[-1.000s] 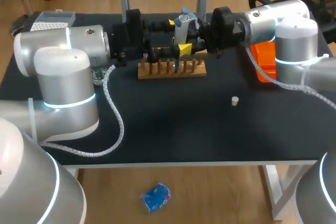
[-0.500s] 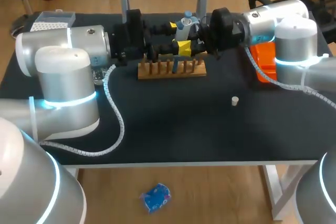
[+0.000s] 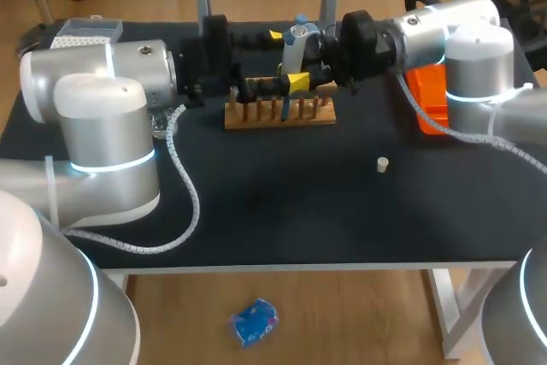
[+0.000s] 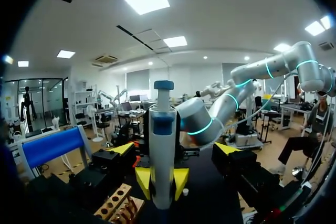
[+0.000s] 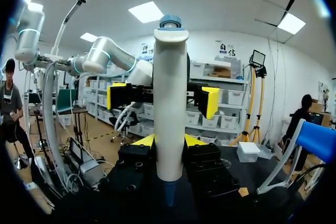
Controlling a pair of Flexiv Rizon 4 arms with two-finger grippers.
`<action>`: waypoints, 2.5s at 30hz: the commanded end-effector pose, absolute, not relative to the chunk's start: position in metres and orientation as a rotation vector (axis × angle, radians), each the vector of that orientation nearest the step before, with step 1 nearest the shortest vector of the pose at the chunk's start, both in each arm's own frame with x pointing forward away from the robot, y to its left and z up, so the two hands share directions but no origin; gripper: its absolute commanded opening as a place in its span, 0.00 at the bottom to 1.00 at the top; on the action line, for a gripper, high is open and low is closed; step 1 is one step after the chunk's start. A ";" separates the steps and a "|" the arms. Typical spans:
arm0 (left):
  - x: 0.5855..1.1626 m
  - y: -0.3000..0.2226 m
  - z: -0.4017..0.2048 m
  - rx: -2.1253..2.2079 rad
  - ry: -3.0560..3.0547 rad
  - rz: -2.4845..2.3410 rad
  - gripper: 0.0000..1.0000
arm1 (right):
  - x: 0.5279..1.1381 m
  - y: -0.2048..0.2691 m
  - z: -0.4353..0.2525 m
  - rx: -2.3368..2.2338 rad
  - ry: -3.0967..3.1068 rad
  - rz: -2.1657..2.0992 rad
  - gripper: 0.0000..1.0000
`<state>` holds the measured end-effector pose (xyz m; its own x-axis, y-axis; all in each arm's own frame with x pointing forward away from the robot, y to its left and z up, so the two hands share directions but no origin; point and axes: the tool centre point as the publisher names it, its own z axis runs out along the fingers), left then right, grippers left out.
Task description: Invert the test tube, pick up the pipette, mount the tip to pipette, aspirate from beaker and dispense into the tube, eject the tip, return the pipette, and cap with the stopper.
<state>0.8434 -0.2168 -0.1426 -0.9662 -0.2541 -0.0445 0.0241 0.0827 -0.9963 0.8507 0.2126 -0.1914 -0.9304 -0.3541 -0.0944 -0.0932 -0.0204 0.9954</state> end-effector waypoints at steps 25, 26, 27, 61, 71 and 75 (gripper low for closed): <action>0.848 -0.214 -0.143 -0.209 2.154 -2.014 0.27 | 0.848 0.216 -0.193 0.485 -2.069 -1.997 0.00; 0.848 -0.215 -0.143 -0.205 2.154 -2.018 0.20 | 0.848 0.216 -0.193 0.485 -2.069 -1.997 0.00; 0.847 -0.215 -0.142 -0.204 2.154 -2.020 0.16 | 0.848 0.216 -0.193 0.484 -2.070 -1.997 0.00; 0.874 -0.179 -0.125 -0.352 2.043 -1.936 0.00 | 0.860 0.158 -0.177 0.098 -2.358 -2.167 1.00; 0.919 -0.160 -0.114 -0.595 1.968 -1.805 0.00 | 0.886 0.129 -0.160 -0.245 -2.475 -2.184 1.00; 0.939 -0.152 -0.113 -0.747 1.917 -1.732 0.00 | 0.904 0.124 -0.150 -0.357 -2.522 -2.167 1.00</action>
<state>0.9286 -0.1392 -0.1164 -0.8234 -0.5671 0.0213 -0.0770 0.0745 -0.9942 0.9034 0.1240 -0.1607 -0.9870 0.1606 -0.0010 0.0199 0.1285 0.9915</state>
